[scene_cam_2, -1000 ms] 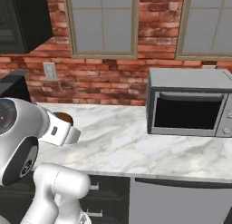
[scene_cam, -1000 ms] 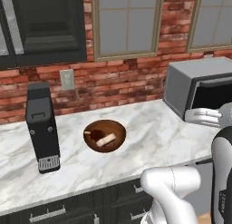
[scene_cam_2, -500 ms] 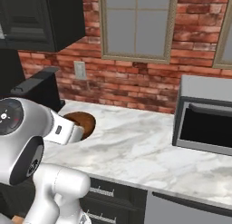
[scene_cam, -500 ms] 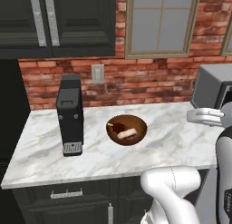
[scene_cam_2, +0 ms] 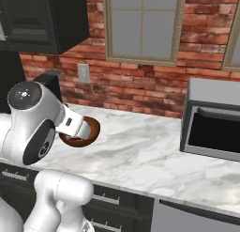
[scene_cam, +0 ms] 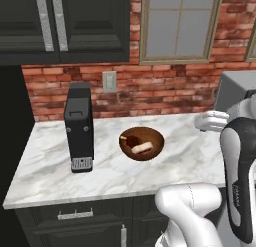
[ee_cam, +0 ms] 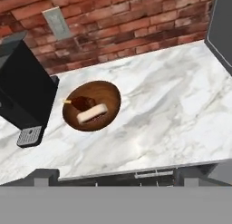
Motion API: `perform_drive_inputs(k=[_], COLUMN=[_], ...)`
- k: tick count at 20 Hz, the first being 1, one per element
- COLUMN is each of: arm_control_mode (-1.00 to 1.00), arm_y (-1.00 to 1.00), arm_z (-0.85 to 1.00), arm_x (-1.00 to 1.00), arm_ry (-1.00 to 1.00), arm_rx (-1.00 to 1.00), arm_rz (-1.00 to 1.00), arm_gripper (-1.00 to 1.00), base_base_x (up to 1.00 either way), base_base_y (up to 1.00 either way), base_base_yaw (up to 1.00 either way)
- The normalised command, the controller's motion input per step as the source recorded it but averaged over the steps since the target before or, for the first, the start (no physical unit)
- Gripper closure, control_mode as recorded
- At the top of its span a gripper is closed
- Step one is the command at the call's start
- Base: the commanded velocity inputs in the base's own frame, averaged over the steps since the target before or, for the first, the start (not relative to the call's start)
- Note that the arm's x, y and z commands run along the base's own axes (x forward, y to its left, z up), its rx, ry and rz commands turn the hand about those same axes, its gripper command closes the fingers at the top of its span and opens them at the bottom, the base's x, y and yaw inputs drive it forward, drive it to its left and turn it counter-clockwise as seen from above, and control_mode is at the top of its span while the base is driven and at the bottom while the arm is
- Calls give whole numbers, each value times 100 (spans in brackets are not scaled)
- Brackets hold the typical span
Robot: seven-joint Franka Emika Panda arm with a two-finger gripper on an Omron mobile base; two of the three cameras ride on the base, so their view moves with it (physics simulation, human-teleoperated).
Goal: Place the bowl with the squash and lemon on the top shelf of the fridge. Place the bowl with the steaks on the second highest shelf of the fridge.
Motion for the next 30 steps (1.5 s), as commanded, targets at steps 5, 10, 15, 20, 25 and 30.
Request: perform_drive_inputs(k=[5,10,15,20,25,30], arm_control_mode=[-100,-100,-100,-100,-100,-100], arm_y=[1,-1,0,6,8,0], arm_z=[-31,-88,-69,-36,-40,-61], arm_x=[77,7,55,81,72,51], arm_ry=[46,2,6,11,26,10], arm_rx=[1,29,25,0,-1,0], arm_rz=[-2,-2,-4,-3,0,0], arm_gripper=[-100,-100,-100,-100,-100,-100], base_base_x=[0,0,0,0,0,0], base_base_y=[0,0,0,0,0,0], base_base_yaw=[0,0,0,0,0,0])
